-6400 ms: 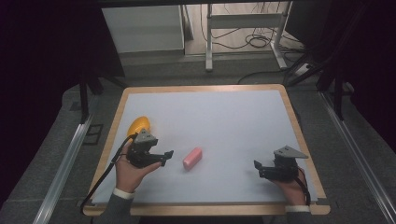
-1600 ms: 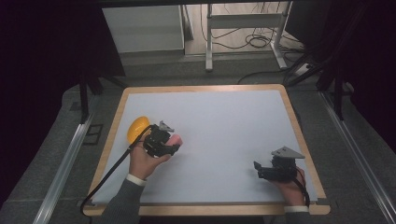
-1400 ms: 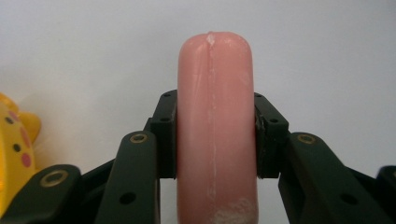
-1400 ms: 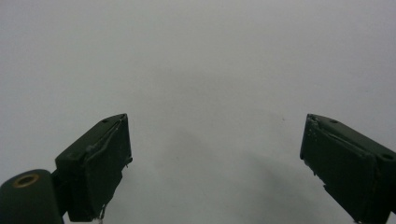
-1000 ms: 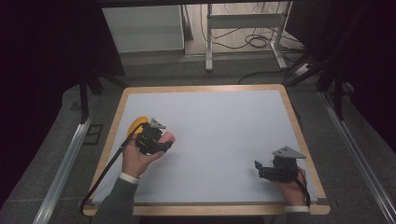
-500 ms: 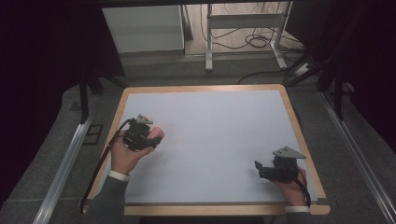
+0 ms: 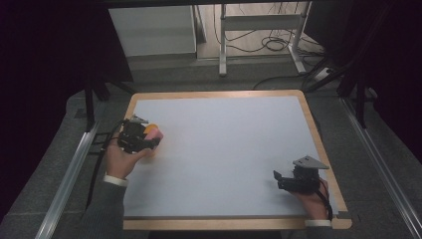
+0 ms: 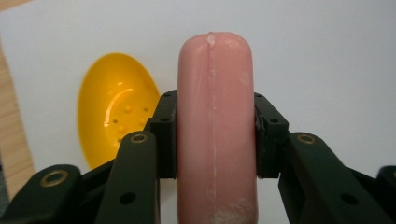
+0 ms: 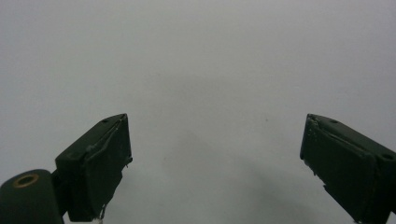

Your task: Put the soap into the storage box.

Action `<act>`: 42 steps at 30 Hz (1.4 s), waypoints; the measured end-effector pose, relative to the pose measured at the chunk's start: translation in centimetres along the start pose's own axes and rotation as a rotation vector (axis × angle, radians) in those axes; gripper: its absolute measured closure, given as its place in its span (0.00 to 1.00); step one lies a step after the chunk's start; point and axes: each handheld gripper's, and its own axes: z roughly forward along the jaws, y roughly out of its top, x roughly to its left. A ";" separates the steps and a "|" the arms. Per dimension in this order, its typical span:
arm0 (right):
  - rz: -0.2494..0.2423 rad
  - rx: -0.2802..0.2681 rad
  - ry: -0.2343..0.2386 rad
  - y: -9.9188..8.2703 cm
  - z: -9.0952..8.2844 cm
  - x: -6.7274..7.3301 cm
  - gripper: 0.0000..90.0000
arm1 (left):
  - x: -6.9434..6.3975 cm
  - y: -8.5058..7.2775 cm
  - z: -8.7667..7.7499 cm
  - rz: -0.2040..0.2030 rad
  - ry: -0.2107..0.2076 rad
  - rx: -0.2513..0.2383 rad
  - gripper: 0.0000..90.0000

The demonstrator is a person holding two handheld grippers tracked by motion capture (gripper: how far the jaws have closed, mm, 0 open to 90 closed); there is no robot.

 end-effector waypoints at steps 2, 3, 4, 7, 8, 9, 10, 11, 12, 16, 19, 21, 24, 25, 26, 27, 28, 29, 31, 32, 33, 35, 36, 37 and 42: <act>0.001 0.000 0.000 0.0 0.1 0.0 0.09 | 0.5 0.3 0.0 -0.011 -0.005 0.000 0.67; -0.001 0.001 0.001 0.0 0.1 0.0 0.09 | 0.6 0.3 0.1 -0.013 -0.001 0.000 0.67; -0.002 0.002 0.000 0.0 0.1 0.0 0.09 | 0.7 0.4 0.1 -0.013 0.004 0.001 0.67; -0.003 0.002 0.000 0.0 0.1 0.0 0.09 | 1.0 0.6 0.3 -0.021 0.004 0.005 0.67; -0.002 0.003 0.000 -0.1 0.2 0.0 0.09 | 1.1 0.6 0.5 -0.022 0.016 0.000 0.67; -0.002 0.003 0.000 -0.1 0.2 0.0 0.09 | 1.1 0.6 0.5 -0.022 0.016 0.000 0.67; -0.003 0.003 -0.001 -0.1 0.2 0.0 0.09 | 1.1 0.6 0.5 -0.028 0.017 0.007 0.67; -0.002 0.005 -0.001 -0.1 0.2 0.0 0.09 | 1.2 0.7 0.7 -0.031 0.023 0.010 0.67; -0.003 0.006 -0.001 -0.1 0.2 0.0 0.09 | 1.2 0.7 0.7 -0.030 0.024 0.013 0.67; 0.001 0.006 -0.001 -0.1 0.2 0.0 0.09 | 1.4 0.7 1.0 -0.038 0.027 0.019 0.67; 0.000 0.009 -0.002 -0.1 0.3 0.0 0.09 | 1.8 0.7 1.4 -0.046 0.025 0.025 0.67; -0.002 0.009 -0.003 -0.2 0.3 0.1 0.09 | 2.1 0.5 1.8 -0.056 0.020 0.036 0.67; -0.004 0.011 -0.004 -0.2 0.3 0.1 0.09 | 2.5 0.4 2.1 -0.067 0.015 0.045 0.67; -0.005 0.011 -0.004 -0.2 0.3 0.1 0.09 | 2.7 0.3 2.3 -0.074 0.016 0.053 0.67; -0.005 0.011 -0.004 -0.2 0.3 0.1 0.09 | 2.9 0.3 2.4 -0.078 0.022 0.057 0.67; -0.006 0.014 -0.002 -0.2 0.3 0.1 0.09 | 3.0 0.2 2.5 -0.082 0.021 0.056 0.67; -0.005 0.014 -0.002 -0.2 0.4 0.2 0.09 | 3.2 0.2 2.6 -0.087 0.017 0.062 0.67; -0.007 0.015 -0.003 -0.2 0.4 0.2 0.09 | 3.4 0.1 2.8 -0.092 0.016 0.066 0.67; -0.007 0.015 -0.003 -0.2 0.3 0.2 0.09 | 3.7 0.1 3.0 -0.100 0.026 0.071 0.67; -0.007 0.015 -0.003 -0.2 0.3 0.2 0.09 | 3.9 0.0 3.1 -0.108 0.026 0.073 0.67; -0.007 0.013 -0.005 -0.2 0.3 0.1 0.09 | 4.0 0.0 3.2 -0.112 0.026 0.075 0.67; -0.005 0.013 -0.005 -0.2 0.3 0.1 0.09 | 4.2 0.0 3.5 -0.117 0.025 0.085 0.67; -0.002 0.017 -0.008 -0.2 0.4 0.1 0.09 | 4.3 0.0 3.7 -0.121 0.025 0.088 0.67; -0.005 0.021 -0.010 -0.2 0.4 0.1 0.09 | 4.4 0.0 3.8 -0.123 0.028 0.089 0.67; -0.008 0.021 -0.006 -0.2 0.6 0.2 0.09 | 4.6 0.0 4.4 -0.129 0.035 0.101 0.67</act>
